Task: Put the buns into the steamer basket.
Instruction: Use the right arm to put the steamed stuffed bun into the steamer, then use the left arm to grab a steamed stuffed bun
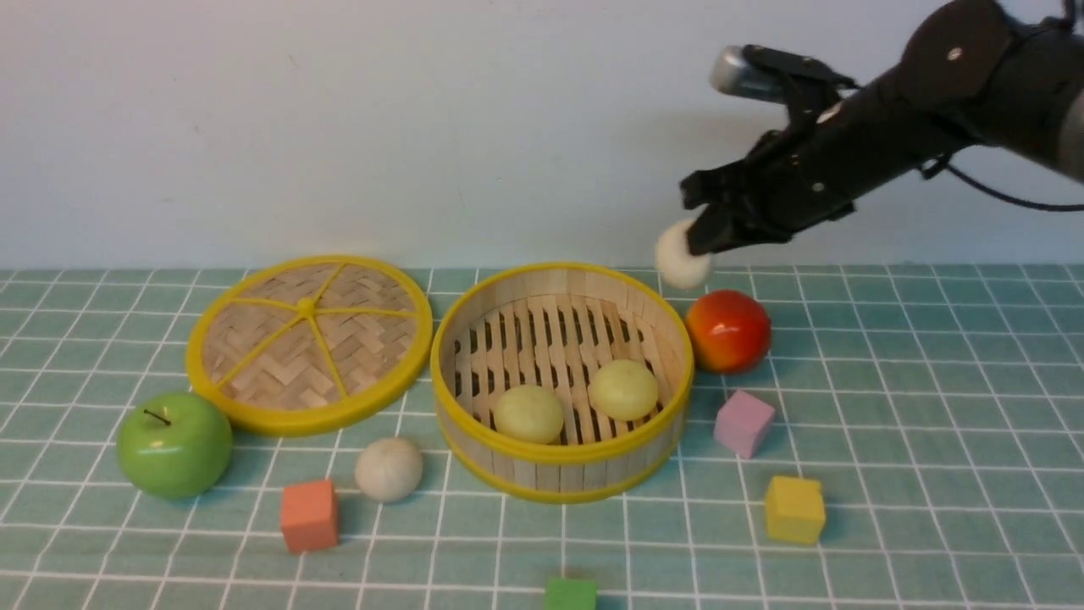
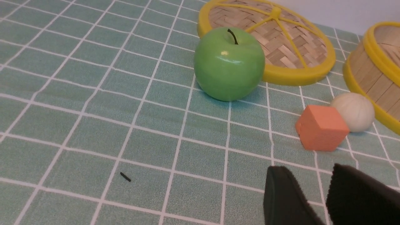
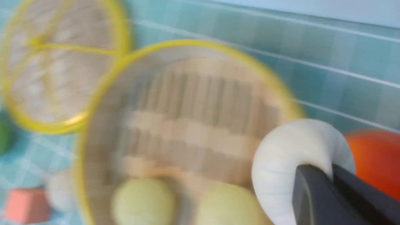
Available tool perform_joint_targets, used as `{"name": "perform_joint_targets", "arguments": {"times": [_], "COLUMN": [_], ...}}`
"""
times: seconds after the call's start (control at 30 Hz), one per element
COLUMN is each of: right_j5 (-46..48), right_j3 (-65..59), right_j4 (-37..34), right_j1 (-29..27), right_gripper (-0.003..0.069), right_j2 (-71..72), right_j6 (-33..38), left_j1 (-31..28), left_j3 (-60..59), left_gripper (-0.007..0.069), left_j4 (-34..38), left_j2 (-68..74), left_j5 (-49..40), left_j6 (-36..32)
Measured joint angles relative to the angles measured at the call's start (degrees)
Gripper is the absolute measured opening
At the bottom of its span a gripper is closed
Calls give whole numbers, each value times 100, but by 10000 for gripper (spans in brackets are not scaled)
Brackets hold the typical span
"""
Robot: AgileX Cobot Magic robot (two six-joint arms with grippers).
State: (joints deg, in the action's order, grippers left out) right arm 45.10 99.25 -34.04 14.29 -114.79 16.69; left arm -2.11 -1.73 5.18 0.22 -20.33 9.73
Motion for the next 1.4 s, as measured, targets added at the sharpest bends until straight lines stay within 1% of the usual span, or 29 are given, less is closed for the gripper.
{"name": "perform_joint_targets", "arguments": {"times": [0.07,0.17,0.27,0.37,0.43,0.5,0.53,0.57,0.63,0.7,0.77,0.83,0.9,0.97,1.0,1.03,1.1,1.13,1.2,1.37,1.4], "right_j5": [-212,-548,-802,-961,-1021,-1007,-1007,-962,-743,-481,-107,110,543,832,923,955,982,972,851,103,12], "right_j3": [0,0,0,0,0,0,0,0,0,0,0,0,0,-34,-121,-235,-577,-754,-1246,-3047,-3134], "right_j4": [-250,-339,-339,-339,-339,-333,-327,-296,-200,-79,89,270,624,952,1168,1353,1675,1775,1986,2270,2270], "right_j1": [242,439,474,474,474,474,474,474,460,419,352,284,124,4,-36,-49,-49,-49,-49,-49,-49], "right_gripper": [19,19,28,58,121,202,210,272,365,404,421,417,366,283,221,177,56,22,-12,-15,-15], "right_j2": [-236,-607,-876,-974,-969,-919,-917,-845,-634,-384,-68,181,748,1272,1617,1918,2546,2804,3394,4989,5056], "right_j6": [282,488,517,524,535,535,535,535,535,522,421,283,-12,-271,-424,-508,-717,-776,-910,-1002,-1008], "left_j1": [0,0,0,0,0,0,0,0,0,0,0,0,0,0,0,0,0,0,0,0,0], "left_j3": [0,0,0,0,0,0,0,0,0,0,0,0,0,0,0,0,0,0,0,0,0], "left_gripper": [238,238,238,238,238,238,238,238,238,238,238,238,238,238,238,238,238,238,238,238,238], "left_j4": [0,0,0,0,0,0,0,0,0,0,0,0,0,0,0,0,0,0,0,0,0], "left_j2": [0,0,0,0,0,0,0,0,0,0,0,0,0,0,0,0,0,0,0,0,0], "left_j5": [0,0,0,0,0,0,0,0,0,0,0,0,0,0,0,0,0,0,0,0,0], "left_j6": [0,0,0,0,0,0,0,0,0,0,0,0,0,0,0,0,0,0,0,0,0]}}
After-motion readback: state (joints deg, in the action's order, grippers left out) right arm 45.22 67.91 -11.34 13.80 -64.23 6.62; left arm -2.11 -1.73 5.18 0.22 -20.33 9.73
